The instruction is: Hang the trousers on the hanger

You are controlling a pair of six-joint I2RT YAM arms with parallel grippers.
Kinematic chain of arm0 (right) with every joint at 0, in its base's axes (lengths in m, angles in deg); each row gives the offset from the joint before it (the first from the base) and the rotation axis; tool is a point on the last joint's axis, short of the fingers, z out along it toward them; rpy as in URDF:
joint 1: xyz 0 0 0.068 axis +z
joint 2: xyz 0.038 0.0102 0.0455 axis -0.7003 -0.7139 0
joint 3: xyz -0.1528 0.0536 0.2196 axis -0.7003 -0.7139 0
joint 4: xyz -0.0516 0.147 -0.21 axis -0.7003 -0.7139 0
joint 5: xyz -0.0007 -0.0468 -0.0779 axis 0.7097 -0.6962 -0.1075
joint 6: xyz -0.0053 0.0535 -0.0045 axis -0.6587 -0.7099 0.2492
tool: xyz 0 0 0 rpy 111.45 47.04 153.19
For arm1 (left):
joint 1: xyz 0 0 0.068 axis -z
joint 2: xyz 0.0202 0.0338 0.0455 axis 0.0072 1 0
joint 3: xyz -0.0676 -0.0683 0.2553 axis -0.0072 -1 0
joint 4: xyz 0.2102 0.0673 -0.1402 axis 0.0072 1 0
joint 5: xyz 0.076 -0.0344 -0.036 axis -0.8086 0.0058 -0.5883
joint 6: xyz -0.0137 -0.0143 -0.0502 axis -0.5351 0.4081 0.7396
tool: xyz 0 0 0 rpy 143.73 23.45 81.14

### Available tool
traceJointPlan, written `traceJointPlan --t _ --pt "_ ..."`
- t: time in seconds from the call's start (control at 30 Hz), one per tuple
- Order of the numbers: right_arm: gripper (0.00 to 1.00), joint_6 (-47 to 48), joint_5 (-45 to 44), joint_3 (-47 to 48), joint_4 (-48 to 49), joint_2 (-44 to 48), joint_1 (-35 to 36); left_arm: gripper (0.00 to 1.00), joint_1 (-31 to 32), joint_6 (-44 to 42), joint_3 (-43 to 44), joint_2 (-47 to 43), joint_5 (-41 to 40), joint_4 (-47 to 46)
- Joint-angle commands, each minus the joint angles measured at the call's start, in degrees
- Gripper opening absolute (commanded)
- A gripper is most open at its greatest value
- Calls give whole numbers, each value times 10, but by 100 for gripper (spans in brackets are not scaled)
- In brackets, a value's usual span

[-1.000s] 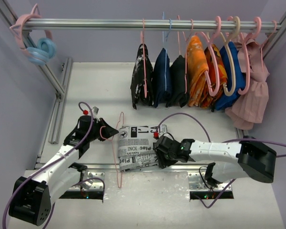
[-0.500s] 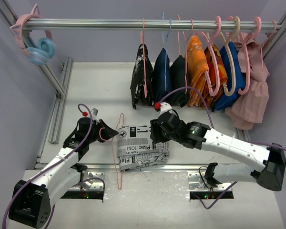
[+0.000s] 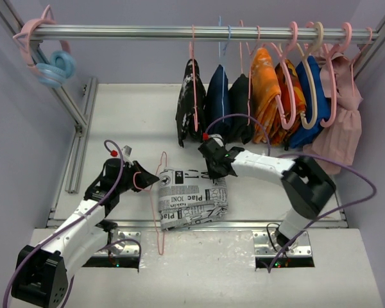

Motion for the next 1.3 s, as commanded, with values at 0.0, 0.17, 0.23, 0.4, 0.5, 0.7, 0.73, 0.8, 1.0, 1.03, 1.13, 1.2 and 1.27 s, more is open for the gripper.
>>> traceJointPlan --t 0.0,0.17,0.23,0.4,0.5,0.7,0.73,0.8,1.0,1.03,1.13,1.2,1.27 --pt "19 27 54 27 15 -79 0 0 -4 -17 7 -3 3 0" --pt "26 35 24 46 -24 14 21 0 -4 -20 3 -8 -7 2" --pt "34 42 -8 66 -57 68 42 0 -4 -20 2 -9 -8 0" --pt "44 39 -15 74 -92 166 97 0 -4 -14 -5 -14 -3 -10" --pt "44 10 30 17 -65 201 109 0 -4 -11 -6 -16 -1 -12" --pt "42 -92 120 -180 102 253 140 0 -4 -11 -10 -35 0 -3" --pt "42 -98 124 -207 115 243 140 0 -4 -8 -13 -38 0 -7" --pt "41 -102 107 -214 109 194 140 0 -4 -6 -15 -36 3 -9" --pt "38 -105 69 -200 70 186 145 0 -4 -10 -29 -35 7 -9" --pt "39 -100 62 -191 55 200 145 0 -4 -11 -32 -36 7 -9" --pt "44 -90 53 -164 27 252 146 0 -4 -15 -34 -35 13 -9" --pt "45 -91 58 -160 18 279 156 0 -4 -17 -34 -38 11 -7" --pt "46 -96 63 -161 18 303 172 0 -3 -13 -35 -40 12 -12"
